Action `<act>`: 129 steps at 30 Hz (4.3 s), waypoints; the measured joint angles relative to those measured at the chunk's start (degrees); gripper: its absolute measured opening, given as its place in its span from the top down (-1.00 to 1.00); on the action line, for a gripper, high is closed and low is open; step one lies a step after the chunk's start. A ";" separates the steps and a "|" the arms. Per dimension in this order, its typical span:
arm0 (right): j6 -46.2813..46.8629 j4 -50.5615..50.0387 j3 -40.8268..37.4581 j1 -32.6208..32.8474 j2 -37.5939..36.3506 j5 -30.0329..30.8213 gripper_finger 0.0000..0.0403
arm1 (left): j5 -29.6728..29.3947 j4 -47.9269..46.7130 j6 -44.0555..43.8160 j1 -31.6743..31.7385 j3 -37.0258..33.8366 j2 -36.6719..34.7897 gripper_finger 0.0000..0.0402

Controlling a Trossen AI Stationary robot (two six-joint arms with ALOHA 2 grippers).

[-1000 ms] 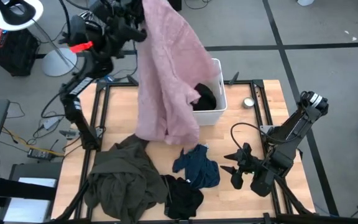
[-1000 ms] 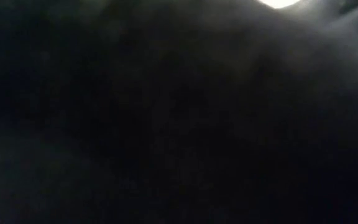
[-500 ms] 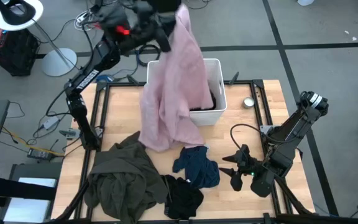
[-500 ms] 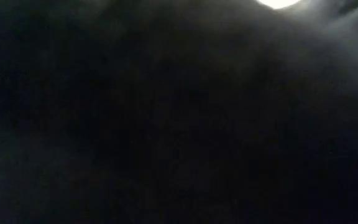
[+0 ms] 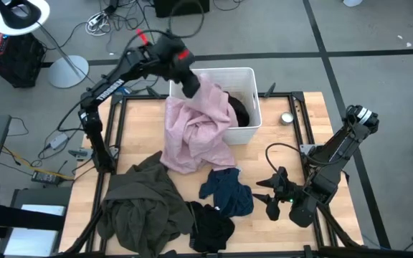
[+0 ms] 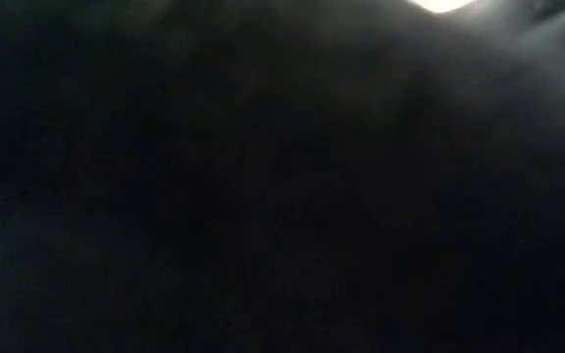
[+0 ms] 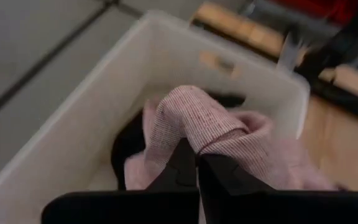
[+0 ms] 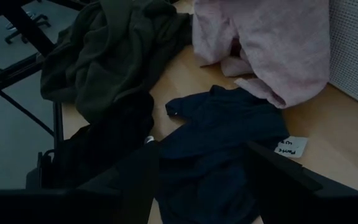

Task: Sort clothes
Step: Put the pink shirt into the white bin

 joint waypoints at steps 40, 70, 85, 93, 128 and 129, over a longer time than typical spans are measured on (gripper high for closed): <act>-0.04 4.49 -0.02 -0.04 0.02 -0.79 -0.14 | 0.03 -21.81 1.70 -1.89 0.69 -11.73 0.40; -0.39 7.26 0.00 -0.07 0.02 -0.74 -0.14 | -2.98 3.20 -18.70 -10.65 -64.86 -44.69 -0.08; -0.39 9.00 0.00 -0.07 0.02 -0.74 -0.14 | -9.75 28.27 -31.60 -26.24 -80.80 -45.28 -0.24; -0.24 9.15 0.00 -0.07 0.02 -1.17 -0.14 | -18.04 32.44 -43.55 -34.48 -80.83 -44.06 -0.23; -0.95 9.73 0.02 -0.02 0.01 -3.82 -0.14 | -26.41 41.39 -57.11 -34.41 -80.74 -11.55 0.39; -0.99 9.74 0.02 0.00 0.00 -3.82 -0.14 | -26.32 40.66 -56.93 -34.41 -80.74 -11.57 0.56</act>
